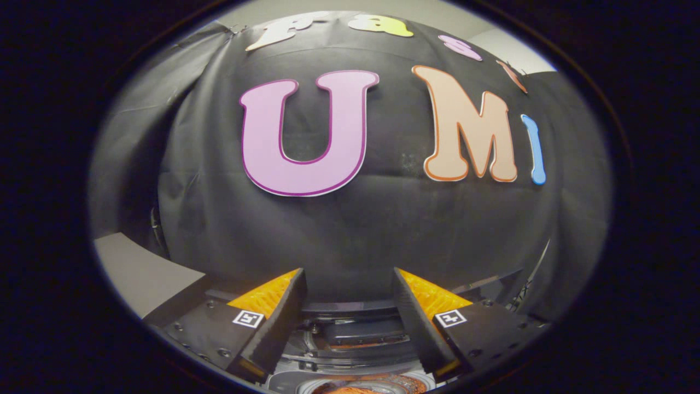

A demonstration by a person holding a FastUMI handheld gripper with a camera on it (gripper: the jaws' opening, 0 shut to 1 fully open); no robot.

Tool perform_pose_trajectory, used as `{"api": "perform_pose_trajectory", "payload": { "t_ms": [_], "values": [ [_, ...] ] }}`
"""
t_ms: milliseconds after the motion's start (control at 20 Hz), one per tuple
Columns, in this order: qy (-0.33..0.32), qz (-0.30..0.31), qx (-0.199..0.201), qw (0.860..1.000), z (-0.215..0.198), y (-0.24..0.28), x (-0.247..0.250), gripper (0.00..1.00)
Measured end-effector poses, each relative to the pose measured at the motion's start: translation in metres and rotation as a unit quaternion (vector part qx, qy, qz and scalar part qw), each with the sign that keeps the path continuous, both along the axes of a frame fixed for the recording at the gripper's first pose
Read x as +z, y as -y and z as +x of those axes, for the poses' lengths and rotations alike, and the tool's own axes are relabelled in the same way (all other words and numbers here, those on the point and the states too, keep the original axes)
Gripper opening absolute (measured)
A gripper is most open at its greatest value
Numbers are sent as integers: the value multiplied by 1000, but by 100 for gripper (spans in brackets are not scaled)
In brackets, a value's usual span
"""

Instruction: Put the clothes into the washing machine and then close the washing machine lid.

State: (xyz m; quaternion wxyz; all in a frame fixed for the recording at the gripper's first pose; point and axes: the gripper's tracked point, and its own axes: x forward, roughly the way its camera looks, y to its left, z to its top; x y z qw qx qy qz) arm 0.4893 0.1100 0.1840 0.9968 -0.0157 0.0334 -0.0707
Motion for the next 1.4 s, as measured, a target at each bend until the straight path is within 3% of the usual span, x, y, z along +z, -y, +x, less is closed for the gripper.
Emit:
{"api": "perform_pose_trajectory", "payload": {
  "t_ms": [1100, 1400],
  "values": [
    [-53, 2, 25, 998, -108, -8, -35, 98],
    [-71, 40, 28, 996, -120, -5, -49, 98]
  ]
}}
